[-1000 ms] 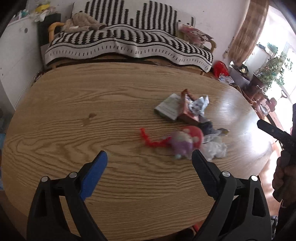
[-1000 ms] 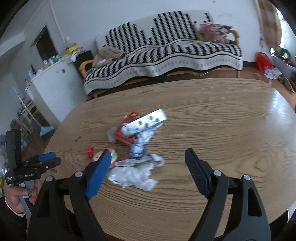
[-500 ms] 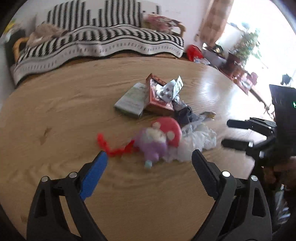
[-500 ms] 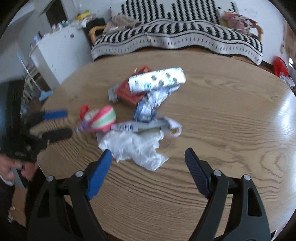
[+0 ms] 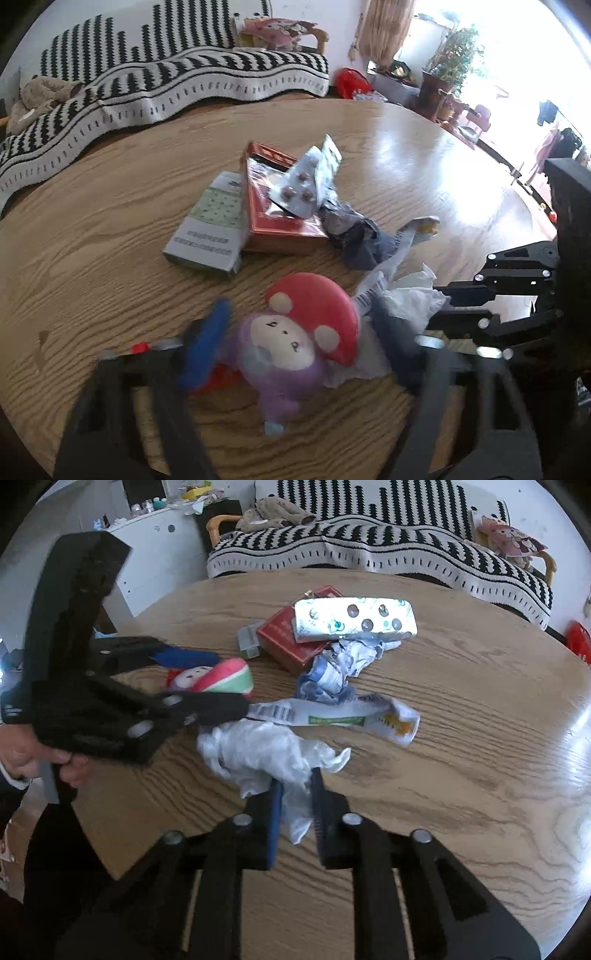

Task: Collect trash
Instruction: 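Grasp the pink-purple mushroom plush with the left tool while the right tool grasps the white plastic bag, then carry both items over the black bin and open both tools to drop them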

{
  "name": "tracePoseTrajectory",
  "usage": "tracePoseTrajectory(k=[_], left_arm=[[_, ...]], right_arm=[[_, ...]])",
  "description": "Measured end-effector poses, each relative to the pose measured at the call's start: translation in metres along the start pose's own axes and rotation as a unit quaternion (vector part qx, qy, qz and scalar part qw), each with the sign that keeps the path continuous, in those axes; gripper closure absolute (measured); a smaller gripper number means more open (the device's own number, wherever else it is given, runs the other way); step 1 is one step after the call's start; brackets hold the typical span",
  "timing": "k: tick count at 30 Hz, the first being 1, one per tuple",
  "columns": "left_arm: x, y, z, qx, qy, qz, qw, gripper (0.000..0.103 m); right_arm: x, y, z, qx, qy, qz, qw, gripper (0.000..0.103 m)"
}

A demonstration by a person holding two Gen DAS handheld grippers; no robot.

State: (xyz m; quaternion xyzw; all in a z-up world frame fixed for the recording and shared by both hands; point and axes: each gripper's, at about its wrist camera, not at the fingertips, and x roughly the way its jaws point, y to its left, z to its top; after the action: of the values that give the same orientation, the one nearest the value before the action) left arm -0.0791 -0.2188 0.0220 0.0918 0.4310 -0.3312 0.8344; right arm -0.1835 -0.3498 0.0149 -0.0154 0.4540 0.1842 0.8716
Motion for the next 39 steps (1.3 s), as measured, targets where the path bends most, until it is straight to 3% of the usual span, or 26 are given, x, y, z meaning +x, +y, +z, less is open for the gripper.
tracePoseTrajectory(k=[4,12,20,25,31,35,39], left_arm=[[-0.011,-0.004,0.003,-0.011,-0.011,-0.007,0.9999,0.046],[-0.055,-0.007,0.026,-0.023,-0.044,0.015,0.9987,0.046],[-0.071,-0.042,0.042,-0.009,-0.050,0.019,0.9985,0.046],[-0.059,-0.097,0.054,0.017,-0.051,-0.015,0.9985,0.046],[-0.024,-0.196,0.071,0.060,-0.038,-0.077,0.9945,0.046],[0.001,-0.278,0.076,0.099,-0.026,-0.128,0.9864,0.046],[0.030,-0.366,0.073,0.138,-0.001,-0.186,0.9728,0.046]], right_arm=[[-0.020,-0.002,-0.004,0.007,-0.012,0.001,1.000,0.090],[-0.069,-0.010,-0.004,0.026,-0.046,0.000,0.999,0.090],[-0.128,-0.035,-0.011,0.053,-0.088,-0.029,0.994,0.090],[-0.185,-0.078,-0.042,0.101,-0.118,-0.070,0.985,0.090],[-0.263,-0.147,-0.115,0.181,-0.142,-0.148,0.962,0.090],[-0.302,-0.189,-0.180,0.241,-0.138,-0.198,0.940,0.090],[-0.327,-0.221,-0.243,0.297,-0.127,-0.237,0.916,0.090]])
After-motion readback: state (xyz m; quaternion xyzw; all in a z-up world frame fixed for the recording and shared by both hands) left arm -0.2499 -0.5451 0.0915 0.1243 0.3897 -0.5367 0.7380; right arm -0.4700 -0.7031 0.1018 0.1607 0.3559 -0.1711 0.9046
